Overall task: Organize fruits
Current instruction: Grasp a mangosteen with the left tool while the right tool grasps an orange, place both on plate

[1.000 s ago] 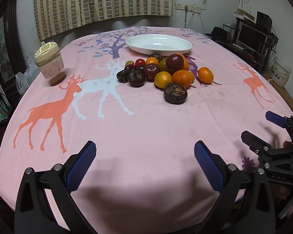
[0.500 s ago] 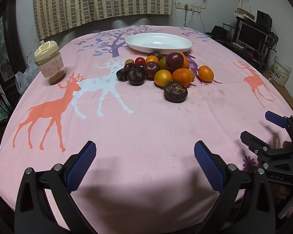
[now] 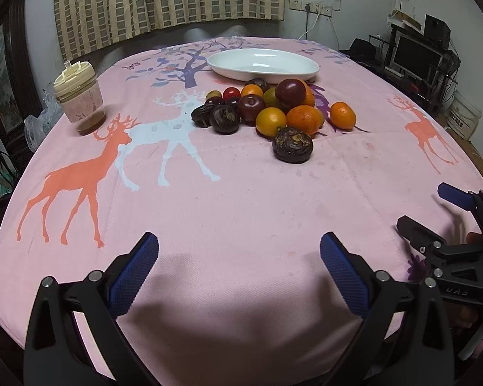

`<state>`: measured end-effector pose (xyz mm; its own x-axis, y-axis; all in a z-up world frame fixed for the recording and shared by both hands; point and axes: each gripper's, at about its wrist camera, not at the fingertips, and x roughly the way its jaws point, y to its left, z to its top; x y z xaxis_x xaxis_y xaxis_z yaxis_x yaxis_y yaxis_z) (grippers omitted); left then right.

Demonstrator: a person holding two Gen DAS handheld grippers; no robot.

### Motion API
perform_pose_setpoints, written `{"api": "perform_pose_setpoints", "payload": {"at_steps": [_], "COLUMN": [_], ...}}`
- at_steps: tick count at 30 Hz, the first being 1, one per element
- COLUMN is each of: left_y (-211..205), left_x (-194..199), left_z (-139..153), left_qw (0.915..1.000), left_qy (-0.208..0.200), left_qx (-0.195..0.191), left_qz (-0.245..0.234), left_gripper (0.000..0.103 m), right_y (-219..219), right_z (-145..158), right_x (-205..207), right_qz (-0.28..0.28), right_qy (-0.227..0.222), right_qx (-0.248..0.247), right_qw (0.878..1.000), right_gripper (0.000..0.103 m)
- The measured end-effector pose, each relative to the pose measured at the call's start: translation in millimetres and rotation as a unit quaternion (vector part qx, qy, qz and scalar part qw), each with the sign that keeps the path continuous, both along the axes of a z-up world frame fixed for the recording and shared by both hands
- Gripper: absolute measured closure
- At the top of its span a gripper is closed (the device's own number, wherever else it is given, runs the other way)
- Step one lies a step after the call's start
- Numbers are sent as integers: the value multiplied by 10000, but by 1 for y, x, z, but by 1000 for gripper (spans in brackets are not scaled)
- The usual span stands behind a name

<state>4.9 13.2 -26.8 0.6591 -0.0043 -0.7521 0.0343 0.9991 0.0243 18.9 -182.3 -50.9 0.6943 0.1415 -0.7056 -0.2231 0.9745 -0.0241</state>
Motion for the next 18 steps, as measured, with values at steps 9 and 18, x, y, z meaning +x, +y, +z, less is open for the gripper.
{"api": "perform_pose_setpoints", "payload": {"at_steps": [9, 18], "left_y": [12, 35], "left_x": [31, 69], "left_z": [-8, -10], "left_qw": [9996, 9960], "left_qy": [200, 402], "left_qx": [-158, -790], "left_qz": [-88, -144], "left_gripper": [5, 5], "right_y": [-4, -3], "right_z": [17, 19], "right_x": [38, 137], "right_qz": [64, 342], "right_qy": [44, 777], "right_qx": [267, 498], "right_qw": [9996, 9951], "right_gripper": [4, 40]}}
